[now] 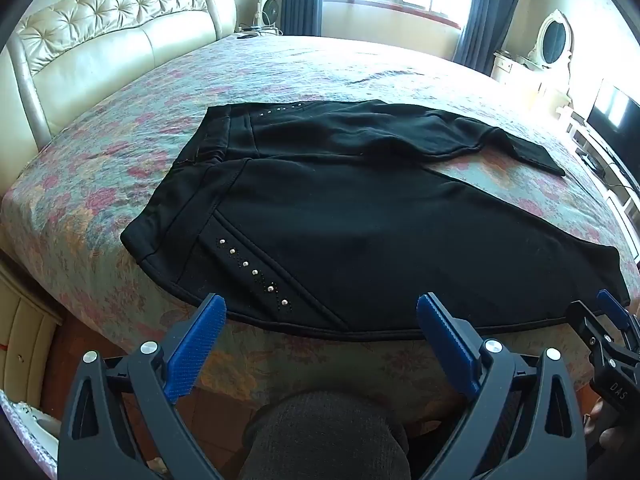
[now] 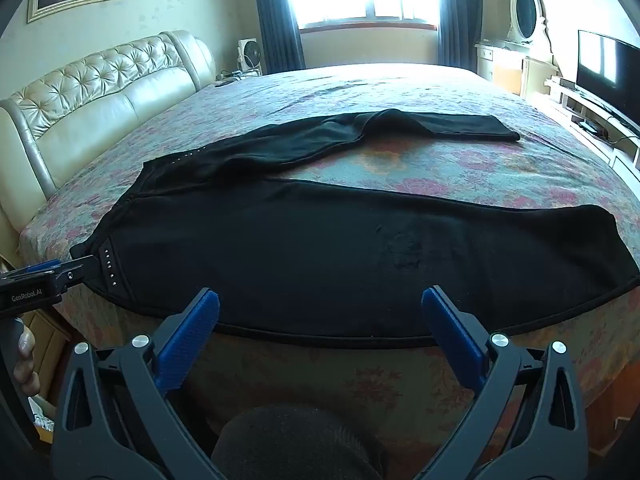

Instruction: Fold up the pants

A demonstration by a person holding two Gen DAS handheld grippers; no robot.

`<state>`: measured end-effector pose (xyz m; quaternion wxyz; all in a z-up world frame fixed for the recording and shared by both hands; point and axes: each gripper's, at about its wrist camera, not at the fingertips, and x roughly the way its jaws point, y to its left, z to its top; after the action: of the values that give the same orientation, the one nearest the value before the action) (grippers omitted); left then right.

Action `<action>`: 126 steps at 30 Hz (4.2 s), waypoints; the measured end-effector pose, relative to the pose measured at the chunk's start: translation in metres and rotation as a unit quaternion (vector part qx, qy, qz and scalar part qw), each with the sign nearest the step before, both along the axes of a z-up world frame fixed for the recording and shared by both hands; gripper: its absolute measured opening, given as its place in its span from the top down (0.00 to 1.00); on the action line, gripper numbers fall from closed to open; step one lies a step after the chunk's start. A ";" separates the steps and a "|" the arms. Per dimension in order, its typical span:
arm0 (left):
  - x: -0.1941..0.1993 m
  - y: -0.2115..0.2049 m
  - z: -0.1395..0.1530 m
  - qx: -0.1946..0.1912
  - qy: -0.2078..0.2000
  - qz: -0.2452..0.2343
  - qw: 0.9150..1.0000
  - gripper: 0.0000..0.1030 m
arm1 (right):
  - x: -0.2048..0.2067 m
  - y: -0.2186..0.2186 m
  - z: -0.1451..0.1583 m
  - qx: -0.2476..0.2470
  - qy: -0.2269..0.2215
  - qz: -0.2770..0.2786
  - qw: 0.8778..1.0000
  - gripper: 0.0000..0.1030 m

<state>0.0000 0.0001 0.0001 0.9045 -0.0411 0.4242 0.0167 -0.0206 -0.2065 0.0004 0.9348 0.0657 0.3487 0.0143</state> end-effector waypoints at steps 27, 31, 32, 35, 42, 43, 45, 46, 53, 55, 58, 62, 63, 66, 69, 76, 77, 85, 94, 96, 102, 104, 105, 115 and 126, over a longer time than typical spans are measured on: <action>0.003 -0.001 -0.005 0.005 0.013 -0.003 1.000 0.07 | 0.002 -0.010 -0.007 0.014 0.016 -0.013 1.000 0.02; 0.003 -0.002 -0.007 0.005 0.014 -0.005 1.000 0.07 | 0.003 -0.011 -0.009 0.015 0.019 -0.014 1.000 0.02; 0.003 -0.002 -0.007 0.005 0.015 -0.005 1.000 0.07 | 0.003 -0.011 -0.009 0.015 0.019 -0.014 1.000 0.02; 0.002 -0.002 -0.008 0.004 0.016 -0.004 1.000 0.07 | 0.002 -0.011 -0.010 0.016 0.021 -0.014 1.000 0.02; 0.003 -0.001 -0.008 0.005 0.020 -0.004 1.000 0.07 | 0.003 -0.011 -0.011 0.016 0.023 -0.014 1.000 0.02; 0.003 -0.002 -0.009 0.005 0.020 -0.004 1.000 0.07 | 0.003 -0.011 -0.011 0.016 0.024 -0.013 0.999 0.02; 0.002 -0.001 -0.009 0.005 0.021 -0.004 1.000 0.07 | 0.003 -0.011 -0.012 0.017 0.025 -0.014 0.999 0.02; 0.002 -0.002 -0.009 0.005 0.021 -0.004 1.000 0.07 | 0.003 -0.011 -0.012 0.017 0.025 -0.014 0.999 0.02; 0.002 -0.003 -0.011 0.007 0.024 -0.005 1.000 0.07 | 0.003 -0.011 -0.013 0.018 0.026 -0.014 0.999 0.02; 0.003 -0.003 -0.011 0.006 0.025 -0.005 1.000 0.07 | 0.003 -0.012 -0.014 0.019 0.027 -0.014 0.999 0.02; 0.003 -0.003 -0.011 0.006 0.025 -0.005 1.000 0.07 | 0.003 -0.012 -0.014 0.020 0.028 -0.015 0.999 0.02; 0.003 -0.003 -0.011 0.006 0.025 -0.005 1.000 0.07 | 0.003 -0.012 -0.014 0.020 0.028 -0.015 0.999 0.02; 0.002 -0.003 -0.011 0.006 0.025 -0.005 1.000 0.07 | 0.003 -0.012 -0.014 0.020 0.028 -0.015 0.999 0.02; 0.002 -0.003 -0.011 0.007 0.025 -0.006 1.000 0.07 | 0.002 -0.012 -0.014 0.020 0.028 -0.015 0.999 0.02; 0.003 -0.003 -0.011 0.007 0.026 -0.008 1.000 0.07 | 0.003 -0.012 -0.014 0.020 0.028 -0.016 0.999 0.02; 0.002 -0.005 -0.011 0.009 0.025 -0.012 1.000 0.07 | 0.003 -0.014 -0.015 0.023 0.033 -0.020 0.999 0.02; 0.002 -0.005 -0.011 0.010 0.026 -0.014 1.000 0.07 | 0.004 -0.014 -0.015 0.024 0.034 -0.020 0.999 0.02; 0.002 -0.010 -0.009 0.018 0.019 -0.026 0.999 0.07 | 0.008 -0.014 -0.017 0.028 0.046 -0.016 0.998 0.02; 0.048 0.035 0.010 -0.080 0.017 -0.072 0.994 0.07 | 0.026 -0.020 -0.020 0.041 0.057 -0.020 0.997 0.02; 0.071 0.056 0.004 -0.143 0.051 -0.098 0.984 0.07 | 0.034 -0.021 -0.021 0.042 0.061 -0.021 0.997 0.02; 0.148 0.140 -0.003 -0.128 0.057 -0.039 0.989 0.07 | 0.059 -0.017 -0.022 0.049 0.069 -0.007 0.996 0.02; 0.180 0.169 -0.009 -0.133 0.062 -0.044 0.988 0.07 | 0.068 -0.013 -0.024 0.051 0.076 0.003 0.996 0.02; 0.198 0.183 -0.015 -0.130 0.069 -0.044 0.988 0.07 | 0.073 -0.010 -0.025 0.053 0.080 0.008 0.995 0.02; 0.320 0.292 -0.070 -0.349 0.097 -0.002 0.932 0.07 | 0.098 0.001 -0.038 0.086 0.120 0.049 0.988 0.02; 0.359 0.257 -0.073 -0.333 0.092 -0.107 0.932 0.07 | 0.111 -0.005 -0.049 0.132 0.147 0.051 0.979 0.02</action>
<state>0.3593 0.2572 -0.0726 0.7925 -0.2922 0.4887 -0.2185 0.0906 -0.2116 -0.0490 0.8543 0.1723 0.4804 0.0983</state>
